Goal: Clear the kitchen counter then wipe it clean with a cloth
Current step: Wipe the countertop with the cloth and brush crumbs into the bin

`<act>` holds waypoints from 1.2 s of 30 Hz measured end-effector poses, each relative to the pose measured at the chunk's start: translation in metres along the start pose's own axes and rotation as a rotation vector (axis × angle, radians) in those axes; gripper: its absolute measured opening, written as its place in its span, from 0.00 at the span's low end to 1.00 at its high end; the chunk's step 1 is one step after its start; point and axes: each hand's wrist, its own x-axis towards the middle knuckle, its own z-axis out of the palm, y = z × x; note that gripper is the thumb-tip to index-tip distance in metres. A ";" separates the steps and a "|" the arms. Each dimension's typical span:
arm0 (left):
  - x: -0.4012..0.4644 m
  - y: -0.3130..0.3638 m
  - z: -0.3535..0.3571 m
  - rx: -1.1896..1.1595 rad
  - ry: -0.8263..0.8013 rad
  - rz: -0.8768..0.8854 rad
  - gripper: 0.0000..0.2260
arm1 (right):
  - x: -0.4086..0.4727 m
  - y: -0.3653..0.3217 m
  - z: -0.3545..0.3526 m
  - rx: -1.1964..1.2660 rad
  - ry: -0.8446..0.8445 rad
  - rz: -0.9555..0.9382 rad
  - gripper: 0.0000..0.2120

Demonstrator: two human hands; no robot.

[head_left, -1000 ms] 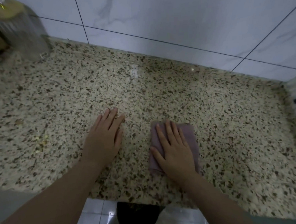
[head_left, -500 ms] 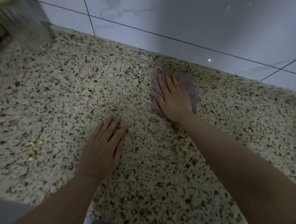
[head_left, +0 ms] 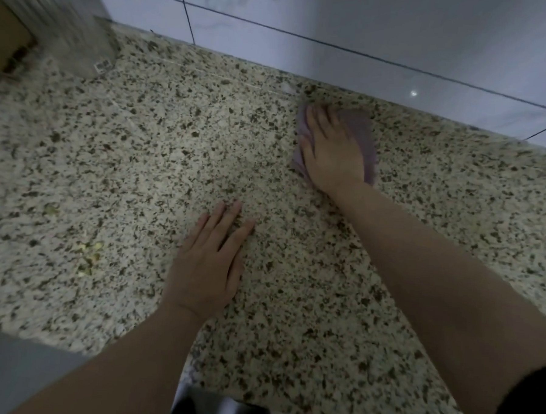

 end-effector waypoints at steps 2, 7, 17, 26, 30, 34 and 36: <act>0.001 -0.001 -0.001 -0.008 0.000 0.006 0.24 | -0.012 -0.006 0.000 -0.004 0.001 -0.011 0.29; -0.003 0.001 -0.004 -0.034 0.006 -0.001 0.23 | -0.171 -0.059 0.011 0.074 -0.069 -0.112 0.30; -0.003 0.000 0.000 -0.046 0.034 0.012 0.23 | -0.184 -0.062 0.008 0.038 -0.084 -0.110 0.28; -0.007 0.002 -0.006 -0.091 0.040 0.010 0.23 | -0.285 -0.102 0.018 0.094 -0.071 0.033 0.26; -0.009 0.000 -0.013 -0.157 -0.042 0.014 0.23 | -0.316 -0.102 0.009 0.207 -0.125 0.062 0.25; 0.004 -0.016 -0.038 -0.714 -0.187 -0.040 0.16 | -0.297 -0.103 0.007 0.216 -0.054 0.370 0.24; 0.001 -0.046 -0.058 -0.903 -0.092 -0.064 0.13 | -0.290 -0.123 0.011 0.188 -0.044 0.473 0.24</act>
